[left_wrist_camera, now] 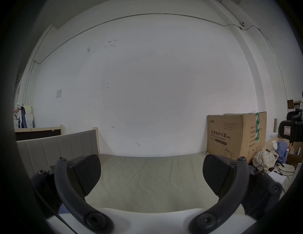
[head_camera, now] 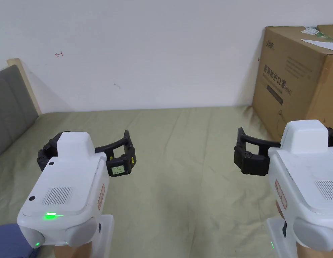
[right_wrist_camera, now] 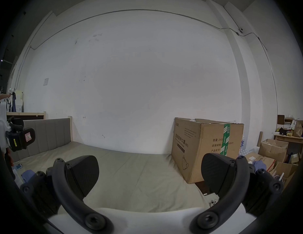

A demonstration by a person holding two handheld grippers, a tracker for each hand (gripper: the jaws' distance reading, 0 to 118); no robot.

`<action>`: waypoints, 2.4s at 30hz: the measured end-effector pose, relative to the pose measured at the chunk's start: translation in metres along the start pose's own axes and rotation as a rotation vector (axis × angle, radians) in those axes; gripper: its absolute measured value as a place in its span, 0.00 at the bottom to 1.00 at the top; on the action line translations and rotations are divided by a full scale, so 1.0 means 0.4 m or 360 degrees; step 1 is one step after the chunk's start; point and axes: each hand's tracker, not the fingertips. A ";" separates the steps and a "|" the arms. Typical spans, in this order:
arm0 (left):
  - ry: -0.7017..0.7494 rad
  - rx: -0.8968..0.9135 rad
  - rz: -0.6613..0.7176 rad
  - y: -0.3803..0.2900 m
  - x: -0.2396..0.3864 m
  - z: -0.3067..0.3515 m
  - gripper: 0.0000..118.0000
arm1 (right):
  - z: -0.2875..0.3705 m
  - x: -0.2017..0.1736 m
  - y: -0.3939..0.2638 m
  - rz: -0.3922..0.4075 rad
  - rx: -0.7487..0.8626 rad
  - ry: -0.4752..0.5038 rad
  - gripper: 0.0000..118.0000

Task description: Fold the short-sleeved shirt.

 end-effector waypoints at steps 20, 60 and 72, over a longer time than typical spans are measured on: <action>0.0019 -0.0008 0.0027 -0.006 -0.005 -0.013 1.00 | -0.010 -0.015 0.001 0.0027 -0.0007 0.0005 1.00; 0.0028 -0.0037 0.0008 -0.020 -0.012 -0.014 1.00 | -0.018 -0.020 0.001 0.0026 -0.0017 0.0018 1.00; 0.0020 -0.0032 0.0036 -0.015 -0.017 -0.011 1.00 | -0.028 -0.029 0.016 -0.0080 -0.0135 -0.0012 1.00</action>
